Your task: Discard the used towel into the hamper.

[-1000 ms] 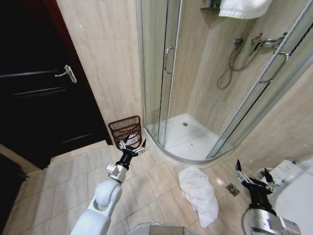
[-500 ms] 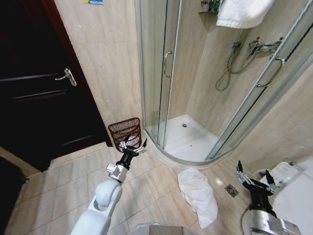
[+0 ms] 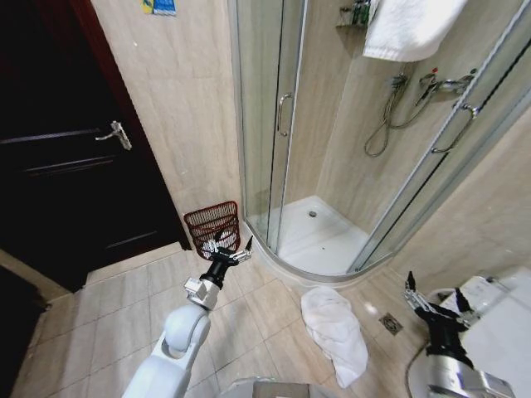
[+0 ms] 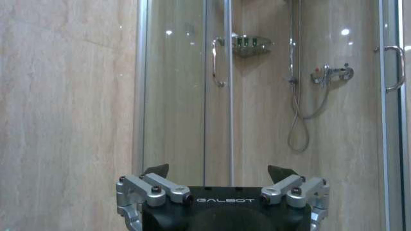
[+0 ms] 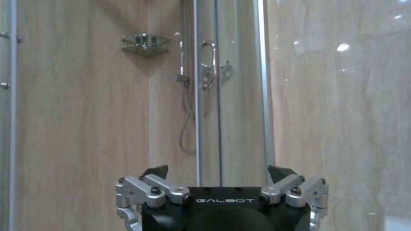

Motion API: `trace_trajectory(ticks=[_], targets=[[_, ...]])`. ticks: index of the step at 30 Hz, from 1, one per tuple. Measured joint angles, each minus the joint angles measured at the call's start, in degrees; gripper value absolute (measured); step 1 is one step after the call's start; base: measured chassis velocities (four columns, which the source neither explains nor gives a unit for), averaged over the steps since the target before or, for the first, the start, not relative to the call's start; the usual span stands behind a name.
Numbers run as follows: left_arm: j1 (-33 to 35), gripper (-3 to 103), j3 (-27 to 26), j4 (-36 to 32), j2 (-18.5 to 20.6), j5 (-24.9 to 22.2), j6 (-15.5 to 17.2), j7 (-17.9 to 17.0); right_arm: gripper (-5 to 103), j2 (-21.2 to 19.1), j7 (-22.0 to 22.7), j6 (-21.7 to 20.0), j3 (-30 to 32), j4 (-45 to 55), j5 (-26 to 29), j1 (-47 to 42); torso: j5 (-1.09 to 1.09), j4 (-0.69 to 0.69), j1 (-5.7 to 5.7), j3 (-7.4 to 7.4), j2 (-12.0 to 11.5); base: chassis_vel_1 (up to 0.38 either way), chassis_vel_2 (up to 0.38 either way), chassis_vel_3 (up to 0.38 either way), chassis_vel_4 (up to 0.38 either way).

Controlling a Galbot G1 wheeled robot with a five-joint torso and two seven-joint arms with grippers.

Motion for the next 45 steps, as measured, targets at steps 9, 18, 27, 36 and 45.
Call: trace_trajectory(ticks=[9, 18, 27, 36, 45], targets=[[0.1, 100, -0.2, -0.2, 0.1, 0.1, 0.0, -0.2, 100, 0.1, 0.0, 0.5, -0.3, 0.0, 0.0, -0.2, 0.0, -0.01, 1.08, 1.37, 2.4, -0.054, -0.035, -0.042, -0.049], [0.1, 100, 0.3, -0.3, -0.1, 0.0, 1.0, -3.4, 100, -0.7, -2.1, 0.1, 0.1, -0.5, 0.7, 0.2, 0.0, -0.01, 1.98, 2.47, 4.5, -0.005, -0.004, -0.007, -0.007], [-3.2, 100, -4.5, 2.6, 1.0, -0.2, 2.3, -8.0, 100, -2.1, -7.2, -3.0, 1.1, 0.3, 3.8, 1.7, -0.01, -0.02, 3.1, 3.82, 6.9, 0.0, 0.0, 0.0, 0.0], [-1.3, 100, -11.0, 3.3, -0.3, -1.0, 1.2, -10.2, 100, 0.8, -12.4, -8.9, -8.0, 4.0, -2.4, 7.0, -0.01, 0.01, 4.26, 5.22, 9.5, 0.0, 0.0, 0.0, 0.0], [0.7, 100, -13.0, 1.2, -1.1, -1.3, 0.3, -11.2, 100, 1.3, -13.1, -8.7, -10.4, 6.2, -4.7, 5.0, -0.01, -0.02, 5.43, 6.78, 12.2, 0.0, 0.0, 0.0, 0.0]])
